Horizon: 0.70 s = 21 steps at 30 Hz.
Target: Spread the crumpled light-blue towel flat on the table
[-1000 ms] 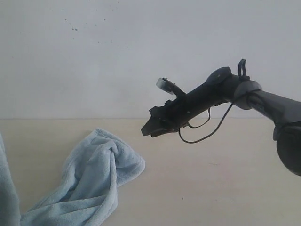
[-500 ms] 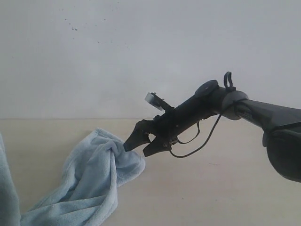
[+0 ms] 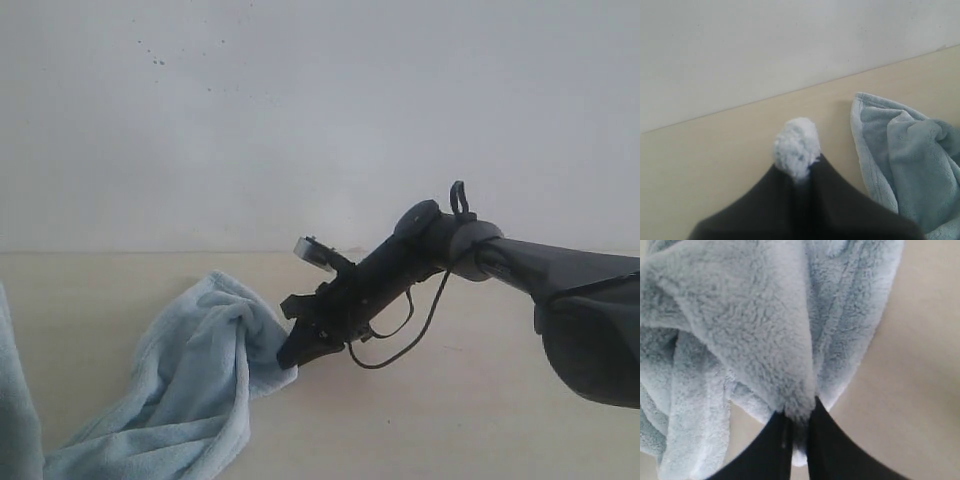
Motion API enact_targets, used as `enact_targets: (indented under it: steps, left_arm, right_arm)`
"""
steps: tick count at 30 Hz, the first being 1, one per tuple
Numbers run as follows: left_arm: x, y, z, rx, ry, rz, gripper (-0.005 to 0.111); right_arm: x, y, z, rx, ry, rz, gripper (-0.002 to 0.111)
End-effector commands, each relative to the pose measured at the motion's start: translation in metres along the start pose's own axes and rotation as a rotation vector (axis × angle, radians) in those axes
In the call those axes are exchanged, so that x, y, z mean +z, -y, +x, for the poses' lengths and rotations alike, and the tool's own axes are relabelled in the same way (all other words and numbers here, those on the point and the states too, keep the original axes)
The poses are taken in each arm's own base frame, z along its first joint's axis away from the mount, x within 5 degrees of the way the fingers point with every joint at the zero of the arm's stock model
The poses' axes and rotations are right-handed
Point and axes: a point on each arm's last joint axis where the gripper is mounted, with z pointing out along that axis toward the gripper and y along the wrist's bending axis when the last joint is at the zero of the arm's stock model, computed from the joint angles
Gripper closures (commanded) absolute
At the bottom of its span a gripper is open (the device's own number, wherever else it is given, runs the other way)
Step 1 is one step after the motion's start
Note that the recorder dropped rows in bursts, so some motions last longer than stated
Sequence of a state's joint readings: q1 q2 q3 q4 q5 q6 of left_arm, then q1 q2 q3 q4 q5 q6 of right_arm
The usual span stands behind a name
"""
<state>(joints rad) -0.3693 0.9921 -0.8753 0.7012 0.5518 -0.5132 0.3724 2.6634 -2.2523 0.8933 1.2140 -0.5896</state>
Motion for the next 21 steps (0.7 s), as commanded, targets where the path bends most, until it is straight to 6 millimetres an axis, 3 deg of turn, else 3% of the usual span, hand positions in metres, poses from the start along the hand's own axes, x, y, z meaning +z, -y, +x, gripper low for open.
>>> enact_targets:
  steps: [1,4,7,10,12,21]
  left_arm:
    - [0.000,0.001,0.000,-0.014,0.008,0.009,0.103]
    - [0.000,0.001,0.000,-0.012,0.006,0.006,0.103]
    - [0.000,0.000,0.001,-0.012,0.002,0.004,0.103]
    - [0.000,0.001,0.000,-0.012,0.005,0.005,0.103]
    - [0.000,0.001,0.000,-0.012,0.009,0.008,0.103]
    - [0.008,0.005,0.000,-0.027,0.001,0.022,0.103]
  right_arm:
    - [-0.011,0.010,0.001,-0.007,0.004,0.021,0.102]
    - [-0.024,0.024,0.005,0.022,-0.016,0.088,0.103]
    - [-0.051,0.036,0.011,0.012,-0.043,0.188,0.103]
    - [-0.109,0.051,0.021,0.065,0.014,0.239,0.103]
    - [-0.133,0.058,0.035,0.097,0.025,0.249,0.103]
    - [-0.178,0.072,0.100,0.206,0.000,0.230,0.103]
